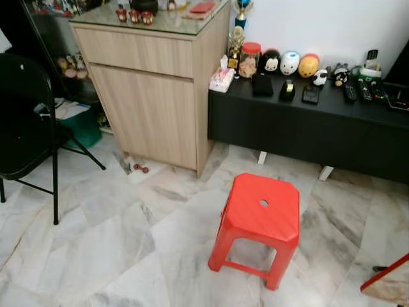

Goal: Hang keys on a hook

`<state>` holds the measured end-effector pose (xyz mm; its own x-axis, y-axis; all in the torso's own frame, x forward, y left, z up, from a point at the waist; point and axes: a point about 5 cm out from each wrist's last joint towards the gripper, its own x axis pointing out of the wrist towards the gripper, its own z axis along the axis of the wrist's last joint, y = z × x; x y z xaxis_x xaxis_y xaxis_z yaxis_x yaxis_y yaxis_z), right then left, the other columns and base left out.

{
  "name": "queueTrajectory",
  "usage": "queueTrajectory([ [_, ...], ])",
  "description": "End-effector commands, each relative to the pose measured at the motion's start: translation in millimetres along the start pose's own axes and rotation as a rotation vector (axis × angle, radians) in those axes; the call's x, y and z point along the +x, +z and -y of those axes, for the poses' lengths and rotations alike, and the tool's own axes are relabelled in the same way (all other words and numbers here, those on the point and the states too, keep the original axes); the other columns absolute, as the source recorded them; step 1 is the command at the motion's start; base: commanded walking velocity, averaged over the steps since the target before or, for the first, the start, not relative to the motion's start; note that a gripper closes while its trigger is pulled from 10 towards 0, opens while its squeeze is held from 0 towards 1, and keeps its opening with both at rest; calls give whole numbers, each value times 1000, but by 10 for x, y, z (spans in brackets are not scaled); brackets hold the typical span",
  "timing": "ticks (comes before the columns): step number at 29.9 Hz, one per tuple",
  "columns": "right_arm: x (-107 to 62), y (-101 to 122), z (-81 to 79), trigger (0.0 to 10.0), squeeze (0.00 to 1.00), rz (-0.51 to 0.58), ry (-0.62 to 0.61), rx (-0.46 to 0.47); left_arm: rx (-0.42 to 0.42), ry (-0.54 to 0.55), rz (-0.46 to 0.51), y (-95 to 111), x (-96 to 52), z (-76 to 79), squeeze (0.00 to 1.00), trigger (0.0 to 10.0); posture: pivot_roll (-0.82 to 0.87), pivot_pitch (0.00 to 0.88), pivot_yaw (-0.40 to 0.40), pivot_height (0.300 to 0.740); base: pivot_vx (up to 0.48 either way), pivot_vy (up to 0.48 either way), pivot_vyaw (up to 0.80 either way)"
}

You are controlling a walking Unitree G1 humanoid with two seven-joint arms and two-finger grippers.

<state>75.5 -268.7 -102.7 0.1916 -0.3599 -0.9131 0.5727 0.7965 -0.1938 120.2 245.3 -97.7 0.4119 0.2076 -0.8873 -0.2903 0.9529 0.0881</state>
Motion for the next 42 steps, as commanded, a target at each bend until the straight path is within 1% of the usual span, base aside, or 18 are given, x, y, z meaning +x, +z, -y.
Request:
queueTrajectory([
  [1, 0, 82, -55, 10000, 0, 31, 13, 19, 4, 22, -21, -16, -10, -118, 0, 10000, 147, 0, -34, 740, 0, -311, 0],
  [4, 0, 69, -50, 10000, 0, 22, 8, 14, 6, 27, -23, -30, -18, -165, 0, 10000, 148, 0, -34, 740, 0, -312, -235],
  [6, 0, 67, -50, 10000, 0, 21, 12, 12, 7, 38, -26, -79, -43, -289, 0, 10000, 151, 0, -33, 740, 0, -307, -775],
  [7, 0, 68, -51, 10000, 0, 23, 13, 13, 9, 42, -27, -86, -50, -326, 0, 10000, 150, 0, -34, 740, 0, -307, -769],
  [8, -1, 77, -62, 10000, 0, 30, 21, 8, 8, 50, -25, -83, -64, -408, 0, 10000, 147, 0, -36, 740, 0, -307, -750],
  [11, -1, 80, -69, 10000, 0, 31, 27, 15, 13, 63, -24, -78, -86, -519, 0, 10000, 147, 2, -41, 740, 0, -311, -744],
  [14, -1, 84, -71, 10000, 0, 35, 27, 6, 4, 67, -28, -87, -90, -536, 0, 10000, 145, 3, -40, 740, 0, -312, -204],
  [19, -3, 111, -98, 10000, 0, 48, 41, 11, 12, 59, -32, -76, -84, -515, 0, 10000, 140, 25, -42, 740, 0, -310, 0],
  [20, -3, 125, -102, 10000, 0, 54, 45, 17, 16, 54, -33, -77, -77, -481, 0, 10000, 138, 32, -39, 740, 0, -304, 0],
  [21, -3, 125, -102, 10000, 0, 54, 45, 17, 16, 54, -33, -77, -77, -481, 0, 10000, 138, 32, -39, 740, 0, -304, 0],
  [23, -3, 146, -108, 10000, 0, 60, 47, 22, 15, 46, -31, -74, -63, -410, 0, 10000, 133, 32, -36, 740, 0, -311, 0],
  [24, -3, 146, -108, 10000, 0, 60, 47, 22, 15, 46, -31, -74, -63, -410, 0, 10000, 133, 32, -36, 740, 0, -311, 0],
  [26, -4, 146, -126, 10000, 0, 61, 52, 30, 19, 39, -29, -50, -45, -333, 0, 10000, 136, 34, -32, 740, 0, -307, 0],
  [27, -5, 149, -133, 10000, 0, 62, 56, 27, 19, 38, -28, -43, -42, -321, 0, 10000, 138, 34, -30, 740, 0, -307, 0],
  [32, -6, 160, -155, 10000, 0, 67, 69, 11, 18, 34, -21, -6, -31, -286, 0, 10000, 151, 39, -28, 740, 0, -373, 0],
  [35, -5, 180, -158, 10000, 0, 64, 75, -52, 6, 37, -16, -9, -33, -295, 0, 10000, 160, 43, -32, 740, 0, -420, 0],
  [38, -6, 190, -161, 10000, 0, 70, 79, -54, 5, 37, -18, -15, -35, -298, 0, 10000, 160, 43, -32, 740, 0, -420, 0],
  [42, -6, 206, -157, 10000, 0, 81, 81, -61, 4, 36, -23, -21, -34, -294, 0, 10000, 159, 43, -37, 740, 0, -419, 508],
])
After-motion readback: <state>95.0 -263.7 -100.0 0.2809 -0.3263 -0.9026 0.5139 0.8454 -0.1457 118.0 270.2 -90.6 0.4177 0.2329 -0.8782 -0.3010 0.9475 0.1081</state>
